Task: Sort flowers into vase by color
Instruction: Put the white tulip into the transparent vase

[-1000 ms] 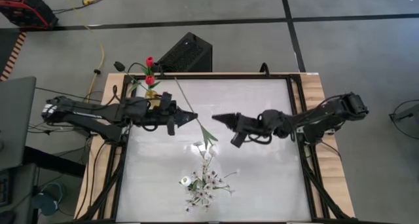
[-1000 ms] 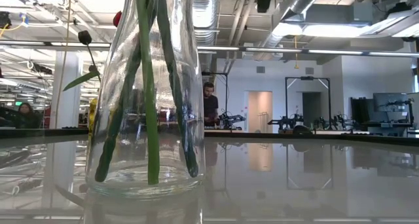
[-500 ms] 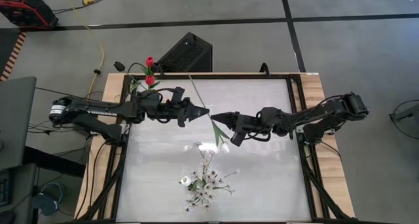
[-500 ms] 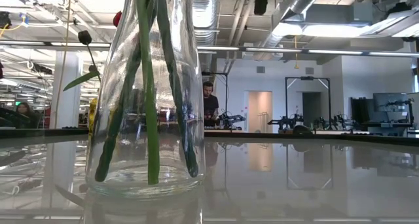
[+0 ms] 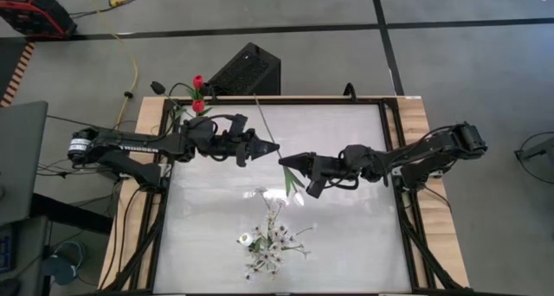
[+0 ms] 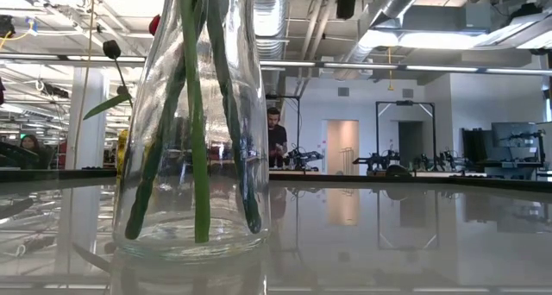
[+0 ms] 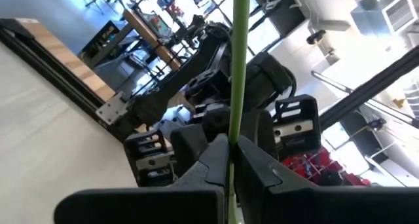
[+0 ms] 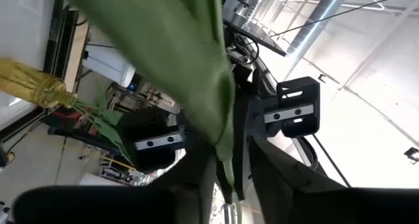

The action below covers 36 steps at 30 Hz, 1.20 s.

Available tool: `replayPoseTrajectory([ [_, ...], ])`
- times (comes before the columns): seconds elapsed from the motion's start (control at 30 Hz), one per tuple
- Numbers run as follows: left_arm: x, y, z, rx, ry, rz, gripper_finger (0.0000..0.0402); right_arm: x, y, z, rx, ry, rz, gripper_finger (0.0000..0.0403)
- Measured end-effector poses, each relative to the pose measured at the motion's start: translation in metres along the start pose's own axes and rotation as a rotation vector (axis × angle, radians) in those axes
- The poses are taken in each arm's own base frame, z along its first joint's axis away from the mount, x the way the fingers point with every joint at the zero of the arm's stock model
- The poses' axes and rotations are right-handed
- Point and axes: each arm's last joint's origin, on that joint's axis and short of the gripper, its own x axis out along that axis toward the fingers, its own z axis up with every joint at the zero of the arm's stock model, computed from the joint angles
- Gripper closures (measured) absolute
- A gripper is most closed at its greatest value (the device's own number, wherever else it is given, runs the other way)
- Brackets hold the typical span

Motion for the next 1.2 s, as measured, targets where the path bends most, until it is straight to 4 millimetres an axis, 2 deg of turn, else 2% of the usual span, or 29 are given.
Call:
replayPoseTrajectory([
  [0.2, 0.0, 0.0, -0.002, -0.005, 0.018, 0.004, 0.0401, 0.0, 0.002, -0.001, 0.006, -0.02, 0.001, 0.0338],
  [0.33, 0.0, 0.0, -0.003, 0.021, 0.02, 0.012, 0.039, 0.0, 0.0, 0.002, 0.163, -0.028, -0.003, 0.037],
  [0.5, -0.004, -0.005, 0.0, 0.16, 0.01, 0.001, 0.0344, -0.005, -0.008, 0.014, 0.336, -0.028, -0.001, 0.0382],
  [0.63, -0.017, -0.012, 0.007, 0.287, 0.018, 0.012, 0.0298, -0.019, -0.025, 0.03, 0.378, 0.117, 0.04, 0.0382],
  [0.7, -0.027, -0.014, 0.009, 0.351, 0.059, 0.043, 0.0279, -0.03, -0.037, 0.034, 0.468, 0.178, 0.038, 0.0382],
  [0.87, -0.059, -0.01, 0.008, 0.449, 0.167, 0.236, 0.0253, -0.058, -0.059, 0.029, 0.964, 0.291, 0.016, 0.0382],
  [1.03, -0.094, -0.006, -0.012, 0.482, 0.149, 0.387, 0.0251, -0.088, -0.066, 0.011, 1.503, 0.335, 0.052, 0.0382],
  [1.1, -0.107, -0.003, -0.024, 0.486, 0.121, 0.393, 0.0251, -0.1, -0.067, 0.004, 1.713, 0.335, 0.126, 0.0382],
  [1.2, -0.124, 0.005, -0.045, 0.45, 0.085, 0.376, 0.0251, -0.114, -0.063, 0.004, 1.997, 0.27, 0.339, 0.0382],
])
